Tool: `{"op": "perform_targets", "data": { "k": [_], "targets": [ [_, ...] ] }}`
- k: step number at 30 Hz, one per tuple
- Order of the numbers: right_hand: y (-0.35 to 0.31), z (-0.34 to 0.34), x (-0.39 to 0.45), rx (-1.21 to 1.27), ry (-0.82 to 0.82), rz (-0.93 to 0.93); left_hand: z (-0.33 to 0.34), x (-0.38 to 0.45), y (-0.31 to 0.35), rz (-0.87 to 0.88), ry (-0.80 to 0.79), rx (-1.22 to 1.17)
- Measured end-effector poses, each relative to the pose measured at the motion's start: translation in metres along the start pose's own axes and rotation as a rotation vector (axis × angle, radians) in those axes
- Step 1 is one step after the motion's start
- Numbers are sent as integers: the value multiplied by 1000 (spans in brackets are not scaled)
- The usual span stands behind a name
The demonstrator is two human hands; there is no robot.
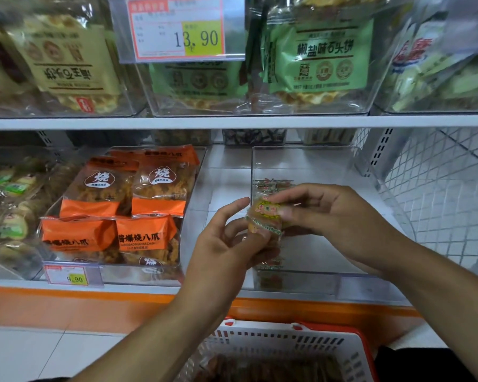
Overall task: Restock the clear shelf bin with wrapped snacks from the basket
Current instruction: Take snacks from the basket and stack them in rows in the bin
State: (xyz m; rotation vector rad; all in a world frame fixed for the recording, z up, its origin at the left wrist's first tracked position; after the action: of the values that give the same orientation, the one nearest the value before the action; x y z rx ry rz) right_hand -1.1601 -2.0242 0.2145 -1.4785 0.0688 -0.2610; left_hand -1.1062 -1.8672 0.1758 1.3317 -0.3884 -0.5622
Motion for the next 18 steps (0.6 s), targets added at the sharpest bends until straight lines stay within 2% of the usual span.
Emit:
{"op": "perform_targets", "data": {
  "k": [3,6,12,15,18],
  "targets": [
    [-1,-4,-1,35,43,-5,-2,-1,3,27,29,102],
    [1,-5,-2,122,15,89,-4,-3,6,48,43,276],
    [11,-1,-11,147,-189,397,0,-7,15,274,48,709],
    [15,-4,-15,43,-275,475,1,-6,10,270,15,772],
    [11,-15,-9,-10,-243,431,0,-3,3,219,-14,700]
  ]
}}
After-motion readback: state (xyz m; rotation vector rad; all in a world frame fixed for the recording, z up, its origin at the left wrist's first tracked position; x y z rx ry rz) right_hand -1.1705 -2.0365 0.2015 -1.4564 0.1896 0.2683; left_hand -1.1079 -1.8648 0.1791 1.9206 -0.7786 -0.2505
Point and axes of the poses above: each hand's wrist, its own x-axis towards the middle knuckle, its own z-axis out of the palm, y = z × x, the point moved 6 cm from there along x, towards the middle knuckle, and after that the axes turned 10 degrees about x, right-handed, at the moved point
